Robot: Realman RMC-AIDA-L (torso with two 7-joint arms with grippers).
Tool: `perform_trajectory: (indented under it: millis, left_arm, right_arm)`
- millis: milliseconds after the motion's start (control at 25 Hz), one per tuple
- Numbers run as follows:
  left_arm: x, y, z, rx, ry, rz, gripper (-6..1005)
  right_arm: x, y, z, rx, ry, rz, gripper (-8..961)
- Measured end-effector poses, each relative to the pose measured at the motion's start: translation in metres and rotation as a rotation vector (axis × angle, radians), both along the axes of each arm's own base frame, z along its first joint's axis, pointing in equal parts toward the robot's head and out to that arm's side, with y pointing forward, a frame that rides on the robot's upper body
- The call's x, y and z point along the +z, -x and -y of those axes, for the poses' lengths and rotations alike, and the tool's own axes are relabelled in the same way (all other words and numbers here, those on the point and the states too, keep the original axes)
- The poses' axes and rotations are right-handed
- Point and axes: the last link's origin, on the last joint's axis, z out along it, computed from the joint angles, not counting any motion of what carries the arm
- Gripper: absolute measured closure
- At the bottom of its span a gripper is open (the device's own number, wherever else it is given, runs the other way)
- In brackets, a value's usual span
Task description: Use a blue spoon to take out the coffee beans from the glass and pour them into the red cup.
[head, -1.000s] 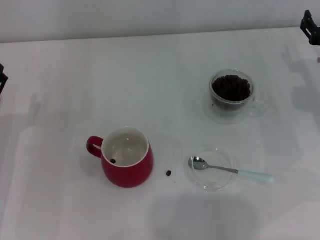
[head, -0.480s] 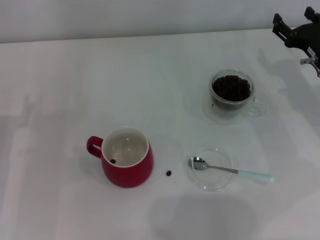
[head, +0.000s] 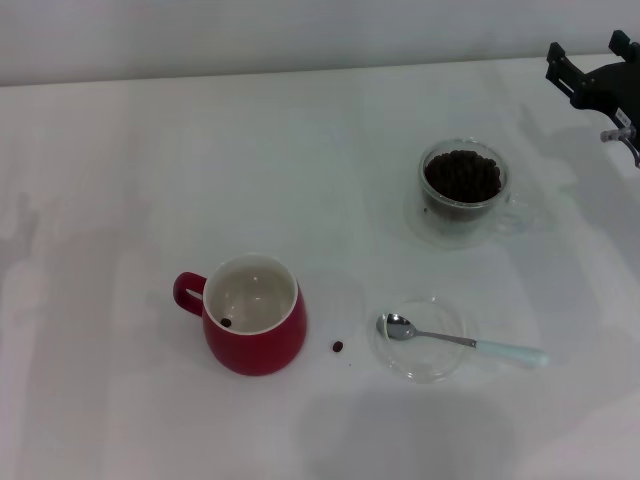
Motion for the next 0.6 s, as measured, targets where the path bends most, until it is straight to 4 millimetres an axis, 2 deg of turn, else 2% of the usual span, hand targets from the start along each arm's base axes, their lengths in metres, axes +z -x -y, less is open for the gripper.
perform_trajectory:
  millis: [600]
  left_arm:
    - [-0.004, -0.004, -0.005, -0.010, 0.027, -0.004, 106]
  right_arm:
    - [-0.001, -0.012, 0.009, -0.047, -0.003, 0.001, 76]
